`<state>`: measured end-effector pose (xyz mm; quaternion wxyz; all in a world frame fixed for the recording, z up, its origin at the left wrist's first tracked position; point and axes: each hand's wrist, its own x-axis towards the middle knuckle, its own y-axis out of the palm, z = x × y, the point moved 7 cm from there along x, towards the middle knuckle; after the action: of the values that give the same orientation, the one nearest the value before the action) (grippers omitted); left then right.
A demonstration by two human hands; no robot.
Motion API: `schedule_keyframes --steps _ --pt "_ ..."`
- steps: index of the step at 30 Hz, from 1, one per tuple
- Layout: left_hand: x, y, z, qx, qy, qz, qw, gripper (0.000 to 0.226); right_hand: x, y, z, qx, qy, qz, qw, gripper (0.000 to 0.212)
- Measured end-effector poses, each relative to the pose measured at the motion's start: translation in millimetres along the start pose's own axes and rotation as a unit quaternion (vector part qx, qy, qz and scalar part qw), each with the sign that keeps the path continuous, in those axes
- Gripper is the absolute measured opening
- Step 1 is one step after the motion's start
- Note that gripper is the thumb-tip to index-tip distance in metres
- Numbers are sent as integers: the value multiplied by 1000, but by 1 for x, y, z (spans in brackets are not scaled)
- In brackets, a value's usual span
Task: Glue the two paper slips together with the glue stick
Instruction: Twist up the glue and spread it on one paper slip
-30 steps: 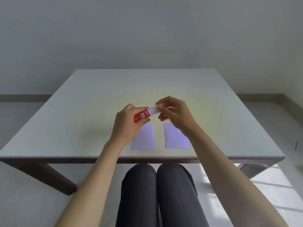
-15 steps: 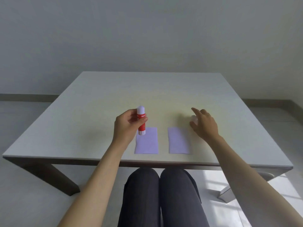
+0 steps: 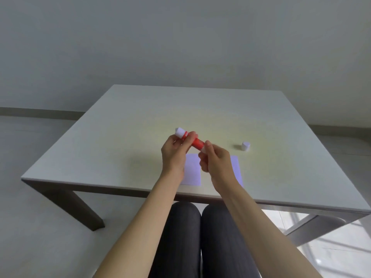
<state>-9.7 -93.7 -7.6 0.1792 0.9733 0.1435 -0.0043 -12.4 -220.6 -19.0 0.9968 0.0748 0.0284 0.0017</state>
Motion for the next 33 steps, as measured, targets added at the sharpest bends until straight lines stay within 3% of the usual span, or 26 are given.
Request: schedule_keyframes --steps 2,4,6,10,13,16,18,22,24,26,29,33 --pt "-4 9 -3 43 17 82 996 15 -4 7 -22 97 171 19 980 41" --pt "-10 16 -5 77 23 133 988 13 -10 9 -28 131 245 38 960 49" --pt "-10 12 -7 85 41 104 990 19 -9 4 -18 91 190 46 976 51" --pt "-4 6 -10 73 49 38 995 33 -17 -1 14 46 -42 95 993 22" --pt "-4 9 -3 53 21 63 996 36 -21 -6 6 38 -22 75 996 23" --pt "-8 8 5 37 13 104 994 13 -19 -7 -19 43 144 53 987 53" --pt "-9 6 6 49 25 117 992 7 -20 -6 -26 66 199 62 976 58" --pt "-7 -7 2 84 52 50 994 30 -22 -10 -8 3 -26 54 998 24" --pt "-5 -7 2 76 50 58 994 36 -24 -11 -7 8 -48 36 998 19" --pt "-5 -3 4 69 41 92 993 25 -20 -9 -20 48 61 43 996 33" --pt "-5 3 7 42 39 149 987 11 -31 4 -38 172 300 104 932 50" --pt "-7 4 10 2 23 191 981 14 -36 11 -42 226 352 136 898 54"
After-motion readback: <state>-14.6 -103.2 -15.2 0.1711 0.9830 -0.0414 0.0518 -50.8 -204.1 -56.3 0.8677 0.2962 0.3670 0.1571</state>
